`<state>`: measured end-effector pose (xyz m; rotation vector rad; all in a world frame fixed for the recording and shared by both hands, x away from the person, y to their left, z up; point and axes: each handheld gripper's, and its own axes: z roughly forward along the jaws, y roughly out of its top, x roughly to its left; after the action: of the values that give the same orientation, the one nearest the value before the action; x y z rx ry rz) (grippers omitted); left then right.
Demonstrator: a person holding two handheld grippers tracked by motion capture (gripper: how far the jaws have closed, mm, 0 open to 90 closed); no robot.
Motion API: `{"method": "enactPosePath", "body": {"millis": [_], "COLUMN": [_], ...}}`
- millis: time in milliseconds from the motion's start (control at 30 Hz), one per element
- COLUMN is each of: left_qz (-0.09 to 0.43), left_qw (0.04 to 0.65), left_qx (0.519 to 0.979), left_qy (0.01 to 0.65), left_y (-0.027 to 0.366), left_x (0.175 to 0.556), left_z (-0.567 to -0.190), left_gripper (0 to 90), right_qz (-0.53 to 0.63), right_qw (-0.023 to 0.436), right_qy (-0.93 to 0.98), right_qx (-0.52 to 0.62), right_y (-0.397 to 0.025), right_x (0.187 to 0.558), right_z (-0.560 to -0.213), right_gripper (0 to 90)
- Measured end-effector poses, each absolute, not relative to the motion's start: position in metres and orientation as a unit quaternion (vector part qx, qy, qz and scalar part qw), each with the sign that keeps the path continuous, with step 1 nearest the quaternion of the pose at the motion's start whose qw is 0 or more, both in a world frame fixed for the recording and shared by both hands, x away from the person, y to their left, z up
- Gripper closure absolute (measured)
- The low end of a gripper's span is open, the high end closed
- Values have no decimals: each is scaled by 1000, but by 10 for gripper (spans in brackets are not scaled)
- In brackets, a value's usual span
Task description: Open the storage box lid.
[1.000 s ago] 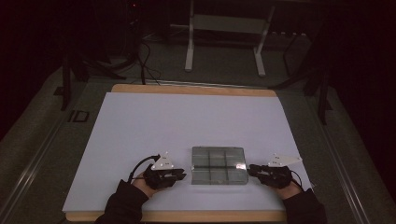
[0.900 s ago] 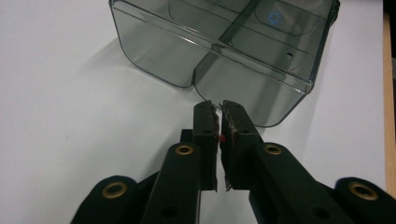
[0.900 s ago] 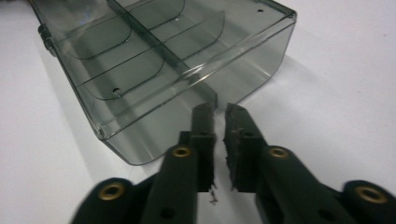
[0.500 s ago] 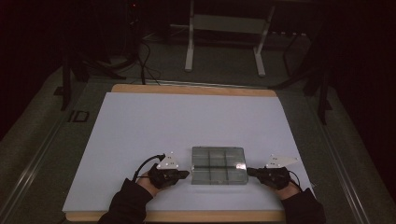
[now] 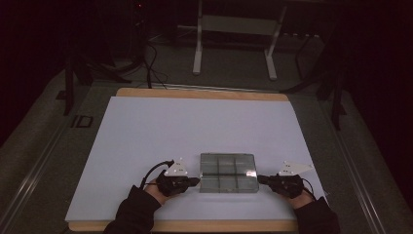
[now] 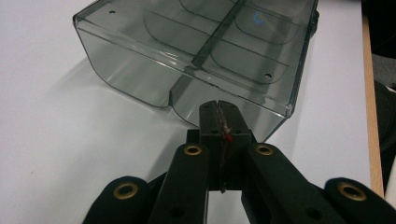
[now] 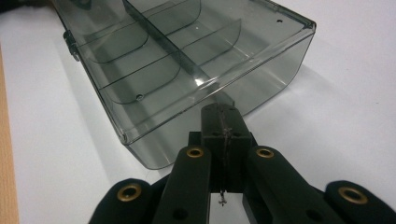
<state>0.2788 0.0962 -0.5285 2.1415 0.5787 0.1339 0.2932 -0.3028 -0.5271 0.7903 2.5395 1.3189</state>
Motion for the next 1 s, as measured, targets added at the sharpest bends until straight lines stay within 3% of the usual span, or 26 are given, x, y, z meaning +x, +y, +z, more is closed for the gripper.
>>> {"method": "enactPosePath", "body": {"millis": [433,500,1000], "left_qz": [56,47,66], "left_qw": [451,474,442], "left_qx": [860,849,864], "left_qy": [232,229,232], "left_y": [97,98,95], "left_x": [276,275,277], "left_z": [-524,-520,-521], "left_gripper": [900,900,900], "right_qz": [453,455,455], "right_qw": [88,88,87], "right_qy": [849,848,849], "right_qx": [257,256,254], "right_y": [-305,-305,-305], "right_x": [291,291,291], "right_z": [-525,-525,-524], "right_gripper": [900,900,900]}}
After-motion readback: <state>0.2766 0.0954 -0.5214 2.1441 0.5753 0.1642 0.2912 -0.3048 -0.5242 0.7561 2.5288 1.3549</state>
